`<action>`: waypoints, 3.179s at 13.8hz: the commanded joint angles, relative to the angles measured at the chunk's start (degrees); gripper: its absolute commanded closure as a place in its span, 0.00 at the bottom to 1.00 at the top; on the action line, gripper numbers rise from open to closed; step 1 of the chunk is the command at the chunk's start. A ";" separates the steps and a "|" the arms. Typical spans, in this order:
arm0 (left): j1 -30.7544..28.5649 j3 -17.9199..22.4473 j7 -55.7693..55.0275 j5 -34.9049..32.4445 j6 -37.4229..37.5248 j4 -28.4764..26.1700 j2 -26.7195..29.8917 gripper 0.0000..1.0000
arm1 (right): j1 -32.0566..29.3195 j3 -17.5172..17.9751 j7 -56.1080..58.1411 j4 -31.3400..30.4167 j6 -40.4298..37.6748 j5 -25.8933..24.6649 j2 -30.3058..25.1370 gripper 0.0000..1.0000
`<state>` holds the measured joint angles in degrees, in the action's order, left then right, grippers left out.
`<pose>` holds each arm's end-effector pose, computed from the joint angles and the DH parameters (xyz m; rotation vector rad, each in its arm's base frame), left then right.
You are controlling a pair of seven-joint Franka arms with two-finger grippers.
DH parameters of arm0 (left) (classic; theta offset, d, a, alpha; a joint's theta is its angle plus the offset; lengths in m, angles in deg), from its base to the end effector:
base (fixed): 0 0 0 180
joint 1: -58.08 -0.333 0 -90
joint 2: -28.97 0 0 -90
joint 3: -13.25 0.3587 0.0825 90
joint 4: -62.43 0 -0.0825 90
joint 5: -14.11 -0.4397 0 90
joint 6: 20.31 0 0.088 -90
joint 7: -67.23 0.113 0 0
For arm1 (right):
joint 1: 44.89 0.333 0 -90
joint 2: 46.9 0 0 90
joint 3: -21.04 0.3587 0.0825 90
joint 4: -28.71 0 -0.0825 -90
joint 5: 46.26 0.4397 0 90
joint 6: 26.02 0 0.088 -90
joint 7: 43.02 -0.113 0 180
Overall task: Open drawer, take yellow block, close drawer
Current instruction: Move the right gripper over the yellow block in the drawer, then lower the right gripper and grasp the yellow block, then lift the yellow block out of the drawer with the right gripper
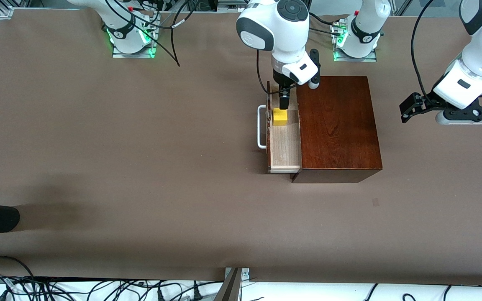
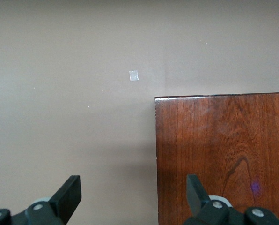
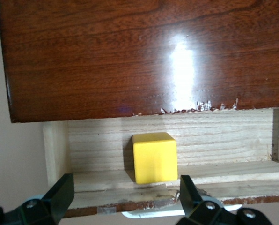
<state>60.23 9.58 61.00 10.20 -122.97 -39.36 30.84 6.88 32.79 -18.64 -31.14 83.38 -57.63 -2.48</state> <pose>0.6089 -0.0563 0.5912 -3.0768 0.0096 -0.0842 0.4466 0.7282 0.4059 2.2577 2.1582 0.1767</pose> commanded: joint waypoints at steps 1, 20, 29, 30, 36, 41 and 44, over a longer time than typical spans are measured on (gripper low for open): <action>-0.39 -0.46 -0.18 0.57 1.59 2.30 -0.90 0.00 | 0.44 -0.41 1.37 2.46 -0.68 -1.03 1.98 0.00; -0.13 -0.72 -0.27 0.57 1.50 2.47 -1.17 0.00 | 0.79 -2.78 3.13 2.46 7.14 -2.26 7.87 0.00; -0.22 -0.72 -0.27 0.65 1.50 2.39 -1.17 0.00 | 0.53 -3.05 4.54 2.55 7.86 -2.26 7.96 1.00; -0.22 -0.72 -0.27 0.65 1.50 2.39 -1.17 0.00 | 0.53 -3.05 4.54 2.55 7.50 -2.26 7.87 1.00; -0.22 -0.72 -0.18 0.57 1.50 2.47 -1.17 0.00 | 0.61 -2.52 4.01 3.07 1.36 -1.73 2.35 1.00; -0.22 -0.72 -0.27 0.57 1.50 2.39 -1.17 0.00 | -1.76 -3.22 0.61 3.07 -6.64 -0.59 -5.74 1.00; -0.22 -0.81 -0.27 0.57 1.50 2.47 -1.17 0.00 | -3.69 -7.43 -4.87 3.07 -8.92 -0.59 -8.91 1.00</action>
<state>60.25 9.18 60.99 10.20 -122.78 -38.90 30.60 4.52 27.27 -21.22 -26.97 76.00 -58.95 -8.99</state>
